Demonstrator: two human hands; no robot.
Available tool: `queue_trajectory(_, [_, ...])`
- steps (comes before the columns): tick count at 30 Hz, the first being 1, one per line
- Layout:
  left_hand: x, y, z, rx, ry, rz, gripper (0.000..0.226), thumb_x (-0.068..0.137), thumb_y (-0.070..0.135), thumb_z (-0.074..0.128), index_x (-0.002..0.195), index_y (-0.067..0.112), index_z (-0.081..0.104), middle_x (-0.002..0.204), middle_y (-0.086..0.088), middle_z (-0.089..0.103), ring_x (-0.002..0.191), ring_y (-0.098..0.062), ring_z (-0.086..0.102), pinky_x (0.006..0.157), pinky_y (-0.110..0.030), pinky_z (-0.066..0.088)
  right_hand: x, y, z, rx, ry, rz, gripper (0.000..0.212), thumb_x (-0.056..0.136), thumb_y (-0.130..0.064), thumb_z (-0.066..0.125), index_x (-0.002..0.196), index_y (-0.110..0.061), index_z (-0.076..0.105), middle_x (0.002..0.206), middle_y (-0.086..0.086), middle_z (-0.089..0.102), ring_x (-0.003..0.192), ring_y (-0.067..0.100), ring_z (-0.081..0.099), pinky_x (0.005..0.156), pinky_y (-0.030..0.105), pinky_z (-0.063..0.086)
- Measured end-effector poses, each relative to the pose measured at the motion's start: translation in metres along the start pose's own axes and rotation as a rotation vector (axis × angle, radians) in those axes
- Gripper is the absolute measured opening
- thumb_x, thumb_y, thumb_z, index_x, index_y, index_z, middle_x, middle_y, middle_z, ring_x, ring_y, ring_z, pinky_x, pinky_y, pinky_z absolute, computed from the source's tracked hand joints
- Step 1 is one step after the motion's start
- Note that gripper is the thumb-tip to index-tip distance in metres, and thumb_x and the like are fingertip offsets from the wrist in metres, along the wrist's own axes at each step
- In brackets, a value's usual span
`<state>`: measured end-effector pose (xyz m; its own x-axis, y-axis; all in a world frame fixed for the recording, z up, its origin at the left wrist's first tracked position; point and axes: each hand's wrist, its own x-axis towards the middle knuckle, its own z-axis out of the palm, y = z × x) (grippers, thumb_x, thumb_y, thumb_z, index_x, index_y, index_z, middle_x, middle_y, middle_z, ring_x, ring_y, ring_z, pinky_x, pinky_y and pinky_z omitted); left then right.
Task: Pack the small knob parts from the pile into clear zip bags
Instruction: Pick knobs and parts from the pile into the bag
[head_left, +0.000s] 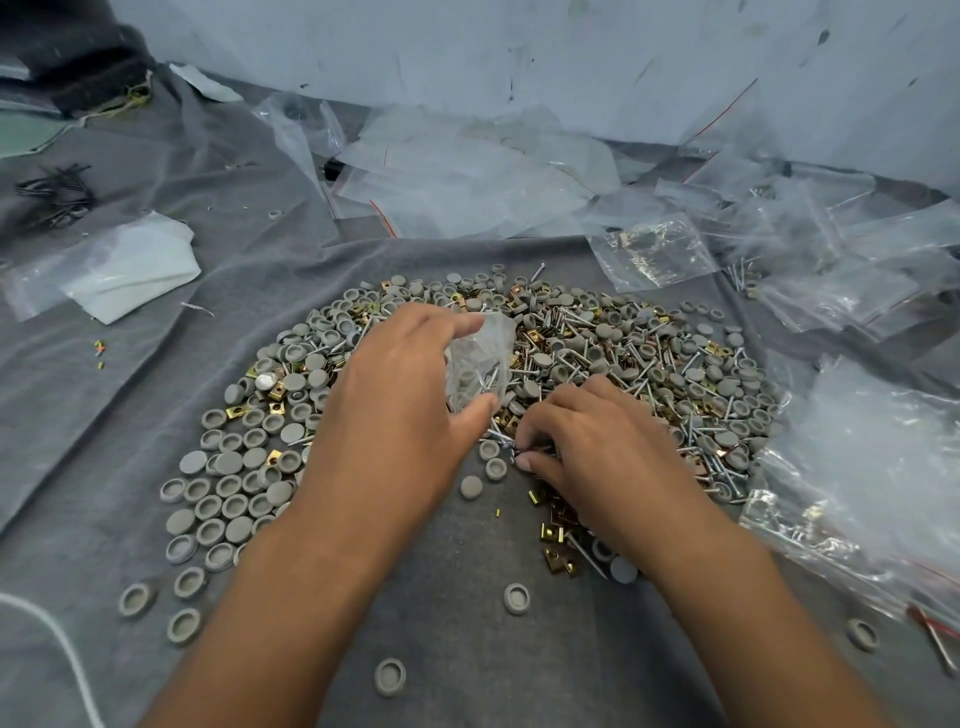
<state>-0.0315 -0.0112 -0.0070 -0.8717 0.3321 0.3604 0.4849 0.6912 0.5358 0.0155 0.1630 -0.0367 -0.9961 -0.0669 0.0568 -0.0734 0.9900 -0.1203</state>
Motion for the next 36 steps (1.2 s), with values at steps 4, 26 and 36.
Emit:
queue_trajectory(4, [0.000,0.000,-0.001,0.005,-0.002,-0.002,0.061,0.079,0.030,0.080,0.135,0.026,0.058,0.122,0.012,0.057,0.107,-0.009,0.056,0.100,-0.031,0.046,0.000,0.003,0.003,0.017,-0.011,-0.059,0.015,0.098,-0.053,0.051,0.098,-0.038,0.051,0.100,-0.020,0.045,0.097,0.008,0.031,0.088,0.029,0.035])
queue_trajectory(26, [-0.004,0.009,0.009,0.027,-0.048,0.061,0.058,0.079,0.033,0.079,0.133,0.024,0.059,0.121,0.011,0.058,0.104,-0.009,0.054,0.097,-0.032,0.048,-0.002,-0.007,-0.020,0.825,0.546,-0.048,0.010,0.089,-0.018,0.079,0.097,-0.020,0.072,0.087,-0.013,0.072,0.083,0.010,0.071,0.071,0.021,0.056])
queue_trajectory(36, [-0.004,0.009,0.009,0.034,-0.047,0.067,0.057,0.078,0.029,0.080,0.131,0.022,0.060,0.120,0.009,0.060,0.102,-0.009,0.055,0.096,-0.028,0.045,-0.006,-0.006,-0.019,0.556,0.619,-0.129,0.020,0.086,-0.013,0.081,0.103,-0.019,0.071,0.092,-0.014,0.069,0.085,-0.007,0.064,0.076,0.004,0.042])
